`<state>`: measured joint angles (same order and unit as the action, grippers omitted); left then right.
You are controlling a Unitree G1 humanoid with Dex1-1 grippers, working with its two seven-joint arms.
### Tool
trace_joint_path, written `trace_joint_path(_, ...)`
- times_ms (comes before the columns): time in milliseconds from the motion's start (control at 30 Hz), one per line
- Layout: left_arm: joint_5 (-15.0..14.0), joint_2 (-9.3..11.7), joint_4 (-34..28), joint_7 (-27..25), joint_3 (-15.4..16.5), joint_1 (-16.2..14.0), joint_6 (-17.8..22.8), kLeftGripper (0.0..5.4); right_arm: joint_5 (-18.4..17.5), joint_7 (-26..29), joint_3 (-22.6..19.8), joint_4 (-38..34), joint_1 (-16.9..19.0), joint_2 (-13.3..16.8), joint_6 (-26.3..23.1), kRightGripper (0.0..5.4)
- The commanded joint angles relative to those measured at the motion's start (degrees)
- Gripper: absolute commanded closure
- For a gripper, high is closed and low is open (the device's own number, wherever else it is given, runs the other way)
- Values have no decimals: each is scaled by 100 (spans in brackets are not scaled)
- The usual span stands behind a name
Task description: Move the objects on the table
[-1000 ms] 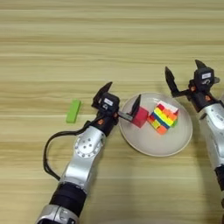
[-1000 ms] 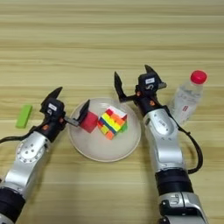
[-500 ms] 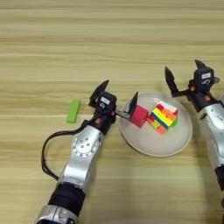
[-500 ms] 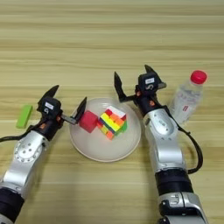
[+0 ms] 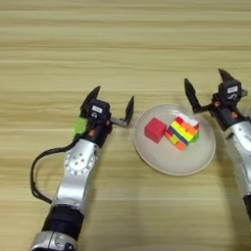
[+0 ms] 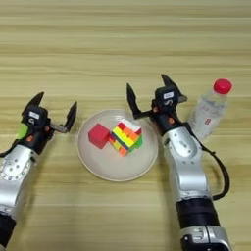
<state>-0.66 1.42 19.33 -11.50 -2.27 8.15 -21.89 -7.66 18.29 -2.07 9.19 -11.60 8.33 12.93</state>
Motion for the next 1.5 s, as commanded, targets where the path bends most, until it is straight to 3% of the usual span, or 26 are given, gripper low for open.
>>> trace_joint_path(33,-174,42,62,101,222,-26,-66,2,-307,464,103,-373,379,113,-33,0)
trace_joint_path(267,-302,121,41,191,470,-32,-170,2,-500,1199,416,-796,874,344,-141,0)
trace_joint_path(500,-408,131,214,298,705,39,-193,2,-396,1599,714,-706,1014,502,-262,0)
trace_joint_path(700,-391,140,305,328,701,70,-229,2,-125,1664,873,-156,907,597,-234,0)
trace_joint_path(1100,-387,156,331,337,681,72,-263,2,180,1609,943,148,891,672,-107,0)
trace_joint_path(1500,-384,169,328,367,679,60,-262,0,129,1648,940,61,906,645,-61,146)
